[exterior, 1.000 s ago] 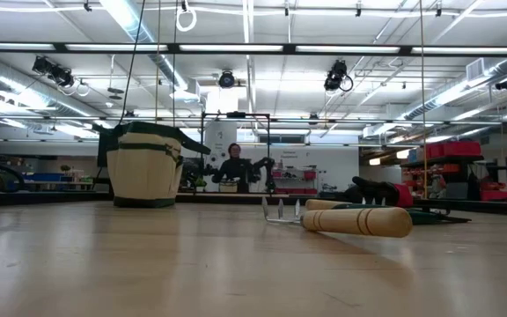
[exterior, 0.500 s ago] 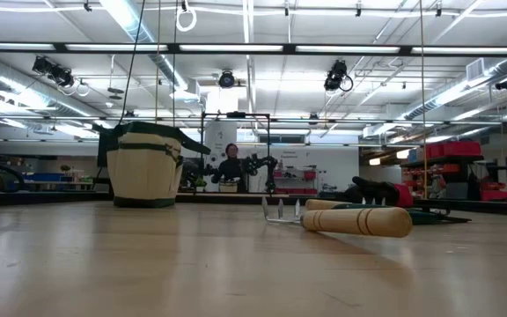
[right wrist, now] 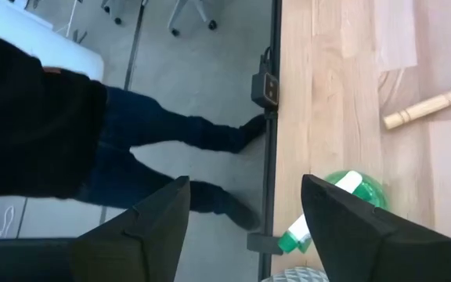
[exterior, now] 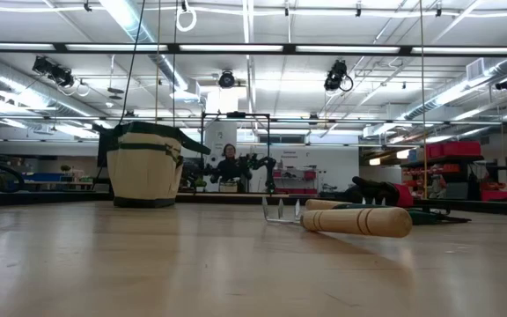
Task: Pick & Place Garden tools in Gardening bag
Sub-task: Put the green spray bottle into the gardening bag
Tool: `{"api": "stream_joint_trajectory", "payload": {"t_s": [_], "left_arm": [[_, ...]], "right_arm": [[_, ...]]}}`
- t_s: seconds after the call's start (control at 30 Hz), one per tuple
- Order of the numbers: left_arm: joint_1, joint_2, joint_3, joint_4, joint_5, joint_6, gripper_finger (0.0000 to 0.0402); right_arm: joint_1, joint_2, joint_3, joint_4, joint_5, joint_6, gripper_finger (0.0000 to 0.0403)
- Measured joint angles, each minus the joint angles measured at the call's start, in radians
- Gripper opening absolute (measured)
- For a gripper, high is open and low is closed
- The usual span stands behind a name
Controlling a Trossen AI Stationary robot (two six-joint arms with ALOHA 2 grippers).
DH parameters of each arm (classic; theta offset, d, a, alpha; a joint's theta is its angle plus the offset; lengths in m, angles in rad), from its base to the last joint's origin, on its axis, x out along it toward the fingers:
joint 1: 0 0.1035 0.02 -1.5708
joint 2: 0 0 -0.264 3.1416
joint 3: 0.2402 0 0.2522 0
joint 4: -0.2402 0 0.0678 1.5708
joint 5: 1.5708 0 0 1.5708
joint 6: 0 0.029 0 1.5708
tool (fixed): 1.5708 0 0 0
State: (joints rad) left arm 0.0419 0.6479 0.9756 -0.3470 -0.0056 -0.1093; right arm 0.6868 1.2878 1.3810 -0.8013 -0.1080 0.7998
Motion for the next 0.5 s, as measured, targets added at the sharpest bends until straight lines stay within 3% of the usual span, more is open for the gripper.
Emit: {"api": "stream_joint_trajectory", "payload": {"t_s": [0.27,0.5], "left_arm": [[0.000,0.000,0.000,-0.036,-0.001,0.000,0.0002],[0.000,0.000,0.000,-0.036,-0.001,0.000,0.0002]], "right_arm": [[0.000,0.078,0.000,-0.015,-0.149,0.008,0.0229],[0.000,0.119,0.000,-0.033,-0.173,0.037,0.0207]]}}
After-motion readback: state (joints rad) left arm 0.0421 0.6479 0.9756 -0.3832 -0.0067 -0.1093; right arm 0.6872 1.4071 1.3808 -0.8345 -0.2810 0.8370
